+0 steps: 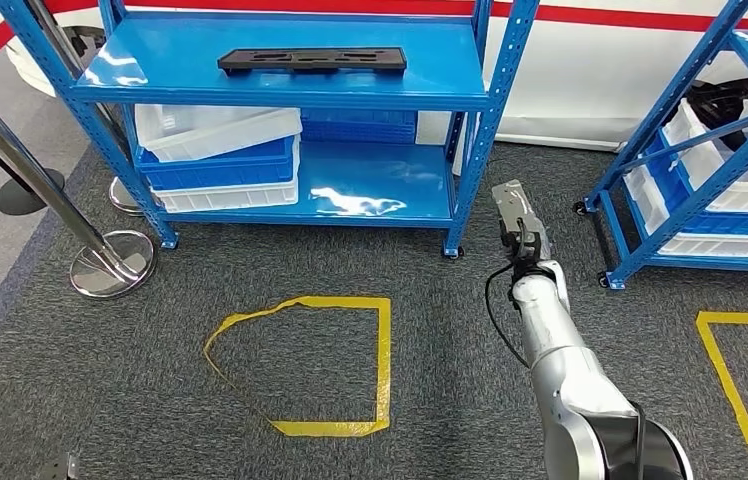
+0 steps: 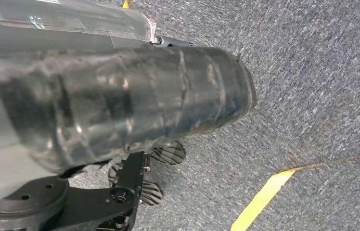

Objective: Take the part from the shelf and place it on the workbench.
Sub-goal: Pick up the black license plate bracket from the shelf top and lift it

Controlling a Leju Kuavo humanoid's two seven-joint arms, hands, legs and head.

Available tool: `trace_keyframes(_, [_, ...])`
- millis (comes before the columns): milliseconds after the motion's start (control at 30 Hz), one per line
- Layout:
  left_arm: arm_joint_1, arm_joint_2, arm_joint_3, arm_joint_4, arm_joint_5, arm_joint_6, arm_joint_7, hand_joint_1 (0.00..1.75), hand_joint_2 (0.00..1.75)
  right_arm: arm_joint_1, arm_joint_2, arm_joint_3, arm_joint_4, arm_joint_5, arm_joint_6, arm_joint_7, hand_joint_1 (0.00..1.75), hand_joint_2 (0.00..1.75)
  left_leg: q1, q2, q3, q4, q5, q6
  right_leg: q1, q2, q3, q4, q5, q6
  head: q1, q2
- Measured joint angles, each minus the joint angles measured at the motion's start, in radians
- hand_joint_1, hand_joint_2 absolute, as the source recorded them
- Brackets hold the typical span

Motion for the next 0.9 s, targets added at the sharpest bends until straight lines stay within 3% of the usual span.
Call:
trace_keyframes(67, [0.0, 0.001, -0.006, 0.001, -0.007, 0.009, 0.002, 0.0, 0.0, -0.014, 0.005, 0.039, -0.016, -0.01, -0.003, 0.003, 0.0, 0.0, 0.005, -0.006, -0.003, 0.019, -0.014, -0.015, -0.006, 0.0, 0.052, -0.127, 0.07, 0.007, 0.002, 0.0])
trace_keyframes(133, [0.001, 0.004, -0.016, 0.002, -0.019, 0.024, 0.006, 0.0, 0.0, -0.036, 0.017, 0.087, -0.037, -0.022, -0.006, 0.006, 0.0, 0.0, 0.004, -0.008, -0.018, 0.037, -0.022, -0.028, -0.005, 0.003, 0.078, -0.195, 0.085, -0.001, 0.003, 0.0])
trace_keyframes(267, [0.002, 0.005, -0.033, 0.004, -0.04, 0.052, 0.016, 0.0, 0.0, -0.086, 0.056, 0.191, -0.079, -0.041, -0.005, 0.021, 0.0, 0.0, 0.006, -0.004, -0.036, 0.055, -0.032, -0.047, -0.002, 0.005, 0.075, -0.204, 0.082, -0.029, 0.002, 0.0])
trace_keyframes(333, [0.0, 0.005, -0.04, 0.004, -0.046, 0.06, 0.02, 0.0, 0.0, -0.12, 0.082, 0.251, -0.096, -0.046, -0.002, 0.031, 0.0, 0.0, 0.008, 0.0, -0.074, 0.136, -0.079, -0.055, -0.004, 0.004, 0.078, -0.21, 0.083, -0.041, -0.001, 0.0])
trace_keyframes(400, [-0.001, 0.005, -0.045, 0.005, -0.051, 0.066, 0.023, 0.0, 0.0, -0.153, 0.113, 0.312, -0.109, -0.047, 0.002, 0.043, 0.0, 0.0, 0.008, 0.002, -0.138, 0.266, -0.131, -0.061, -0.001, 0.002, 0.08, -0.21, 0.082, -0.047, -0.003, 0.0])
trace_keyframes(433, [0.0, 0.005, -0.048, 0.005, -0.052, 0.068, 0.025, 0.0, 0.0, -0.167, 0.128, 0.342, -0.113, -0.047, 0.004, 0.05, 0.0, 0.0, 0.008, 0.003, -0.161, 0.308, -0.138, -0.063, 0.0, 0.002, 0.081, -0.21, 0.081, -0.048, -0.002, 0.0])
trace_keyframes(467, [0.0, 0.004, -0.051, 0.006, -0.053, 0.07, 0.026, 0.0, 0.0, -0.18, 0.144, 0.373, -0.117, -0.047, 0.005, 0.057, 0.0, 0.0, 0.008, 0.003, -0.169, 0.315, -0.126, -0.064, 0.001, 0.001, 0.082, -0.21, 0.08, -0.049, -0.002, 0.0])
trace_keyframes(500, [0.001, 0.004, -0.055, 0.006, -0.054, 0.072, 0.026, 0.0, 0.0, -0.195, 0.159, 0.403, -0.121, -0.047, 0.006, 0.063, 0.0, 0.0, 0.008, 0.004, -0.157, 0.283, -0.097, -0.064, 0.002, 0.002, 0.084, -0.209, 0.079, -0.049, -0.002, 0.0])
trace_keyframes(567, [0.0, 0.004, -0.062, 0.006, -0.056, 0.077, 0.028, 0.0, 0.0, -0.227, 0.191, 0.464, -0.132, -0.046, 0.008, 0.075, 0.0, 0.0, 0.008, 0.005, -0.097, 0.151, -0.026, -0.062, 0.003, 0.003, 0.089, -0.209, 0.076, -0.047, -0.002, 0.0])
trace_keyframes(633, [-0.001, 0.004, -0.067, 0.007, -0.058, 0.081, 0.029, 0.0, 0.0, -0.263, 0.222, 0.524, -0.141, -0.044, 0.01, 0.088, 0.0, 0.0, 0.005, 0.004, -0.055, 0.056, 0.002, -0.057, 0.006, 0.003, 0.089, -0.208, 0.075, -0.04, -0.003, 0.0])
trace_keyframes(733, [-0.002, 0.004, -0.076, 0.009, -0.065, 0.085, 0.031, 0.0, 0.0, -0.306, 0.263, 0.624, -0.145, -0.038, 0.009, 0.108, 0.0, 0.0, 0.004, -0.003, -0.05, 0.041, 0.0, -0.044, 0.01, -0.001, 0.085, -0.21, 0.075, -0.028, -0.003, 0.0])
trace_keyframes(800, [-0.001, 0.003, -0.081, 0.01, -0.068, 0.09, 0.03, 0.0, 0.0, -0.331, 0.291, 0.685, -0.148, -0.028, 0.003, 0.117, 0.0, 0.0, 0.009, -0.009, -0.047, 0.035, 0.003, -0.032, 0.011, -0.002, 0.071, -0.177, 0.05, -0.021, -0.002, 0.0])
trace_keyframes(900, [-0.003, 0.004, -0.09, 0.01, -0.074, 0.1, 0.03, 0.0, 0.0, -0.368, 0.326, 0.777, -0.149, -0.006, -0.009, 0.127, 0.0, 0.0, 0.008, -0.017, -0.044, 0.035, 0.003, -0.019, 0.013, 0.0, -0.012, 0.004, -0.034, -0.022, -0.002, 0.0])
